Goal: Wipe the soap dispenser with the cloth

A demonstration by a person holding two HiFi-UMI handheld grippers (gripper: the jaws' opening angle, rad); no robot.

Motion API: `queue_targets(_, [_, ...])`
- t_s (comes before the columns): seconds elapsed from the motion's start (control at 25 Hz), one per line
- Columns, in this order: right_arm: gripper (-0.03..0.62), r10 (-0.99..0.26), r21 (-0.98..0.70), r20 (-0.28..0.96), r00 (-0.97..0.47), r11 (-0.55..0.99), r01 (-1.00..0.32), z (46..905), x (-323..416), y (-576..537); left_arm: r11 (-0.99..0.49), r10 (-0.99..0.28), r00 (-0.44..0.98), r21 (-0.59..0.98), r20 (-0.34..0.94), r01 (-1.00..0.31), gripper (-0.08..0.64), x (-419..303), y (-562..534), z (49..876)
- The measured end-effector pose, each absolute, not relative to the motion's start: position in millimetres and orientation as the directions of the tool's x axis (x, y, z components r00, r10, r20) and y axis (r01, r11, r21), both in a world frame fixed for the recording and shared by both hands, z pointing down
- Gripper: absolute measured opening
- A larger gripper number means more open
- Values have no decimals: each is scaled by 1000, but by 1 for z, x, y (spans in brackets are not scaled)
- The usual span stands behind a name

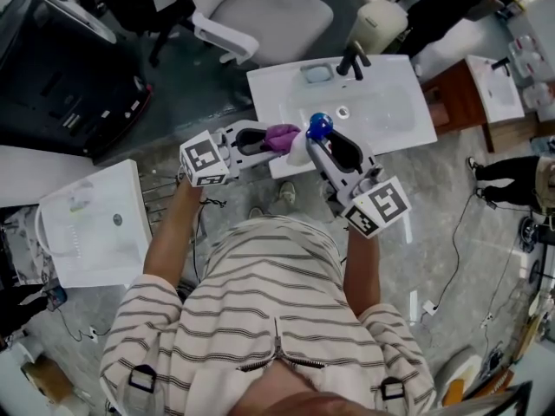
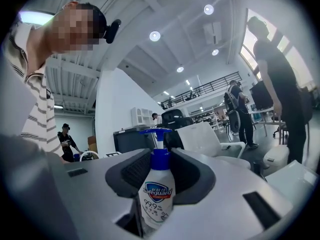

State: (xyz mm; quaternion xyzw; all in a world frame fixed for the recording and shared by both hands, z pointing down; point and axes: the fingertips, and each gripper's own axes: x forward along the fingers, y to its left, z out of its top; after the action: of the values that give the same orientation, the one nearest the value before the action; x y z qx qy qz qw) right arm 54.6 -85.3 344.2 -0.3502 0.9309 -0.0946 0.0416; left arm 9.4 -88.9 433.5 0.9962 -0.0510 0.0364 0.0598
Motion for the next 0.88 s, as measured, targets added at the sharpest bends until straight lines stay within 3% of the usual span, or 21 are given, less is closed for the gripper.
queue_targets(0.48, [135,-727,-200,13,-686,671,-714,354,62,-105,-937,-333,940,85,71,-338,118,10,-105,404])
queue_targets(0.88, [134,-804,-171,54,-593,577,-798,369,67,-132,-774,-625,773,39,112,-632,118,-5,-129,408])
